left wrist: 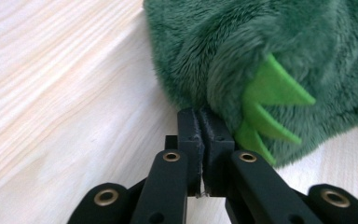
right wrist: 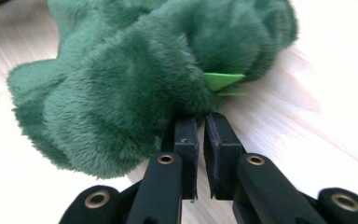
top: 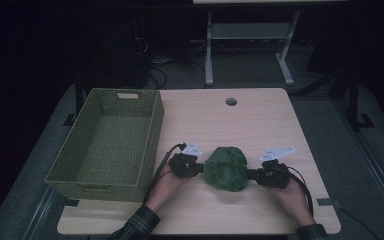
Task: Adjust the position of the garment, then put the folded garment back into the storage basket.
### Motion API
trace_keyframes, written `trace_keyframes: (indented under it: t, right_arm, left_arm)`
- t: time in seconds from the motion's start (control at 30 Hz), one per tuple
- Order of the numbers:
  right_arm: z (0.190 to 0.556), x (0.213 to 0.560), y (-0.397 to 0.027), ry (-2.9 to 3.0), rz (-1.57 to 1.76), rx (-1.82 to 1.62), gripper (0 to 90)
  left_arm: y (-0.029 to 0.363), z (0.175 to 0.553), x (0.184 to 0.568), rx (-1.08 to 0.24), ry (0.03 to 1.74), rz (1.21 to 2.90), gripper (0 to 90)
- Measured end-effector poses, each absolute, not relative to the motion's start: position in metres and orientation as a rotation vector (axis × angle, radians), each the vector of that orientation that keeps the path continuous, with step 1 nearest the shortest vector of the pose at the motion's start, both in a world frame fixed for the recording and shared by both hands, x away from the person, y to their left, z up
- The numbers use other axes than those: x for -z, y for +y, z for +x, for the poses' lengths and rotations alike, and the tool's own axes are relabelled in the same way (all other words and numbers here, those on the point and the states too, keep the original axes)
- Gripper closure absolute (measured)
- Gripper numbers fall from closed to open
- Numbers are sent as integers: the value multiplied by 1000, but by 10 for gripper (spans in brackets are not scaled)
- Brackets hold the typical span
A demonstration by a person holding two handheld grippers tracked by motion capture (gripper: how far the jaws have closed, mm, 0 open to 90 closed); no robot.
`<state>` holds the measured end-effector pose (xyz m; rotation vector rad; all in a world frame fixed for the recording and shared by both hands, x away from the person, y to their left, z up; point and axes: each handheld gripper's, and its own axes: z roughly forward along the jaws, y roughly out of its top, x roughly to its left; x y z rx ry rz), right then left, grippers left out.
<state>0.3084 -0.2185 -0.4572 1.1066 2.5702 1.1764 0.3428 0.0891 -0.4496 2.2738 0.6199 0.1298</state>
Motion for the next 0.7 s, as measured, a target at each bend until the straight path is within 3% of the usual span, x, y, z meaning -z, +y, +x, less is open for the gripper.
trace_keyframes:
  t: [0.07,0.33,0.43,0.7]
  right_arm:
    - [307,456,-224,2553,1112,-1180,766]
    - [304,466,-256,2421,1253,-1095,340]
    - [303,473,-265,2380,1281,-1041,250]
    - [301,483,-268,2316,1214,-1011,118]
  left_arm:
    - [94,342,445,-136,611,2279,843]
    - [105,333,423,-152,607,2288,647]
    - [107,329,411,-153,578,2299,562]
    - [93,328,387,-118,422,2336,336]
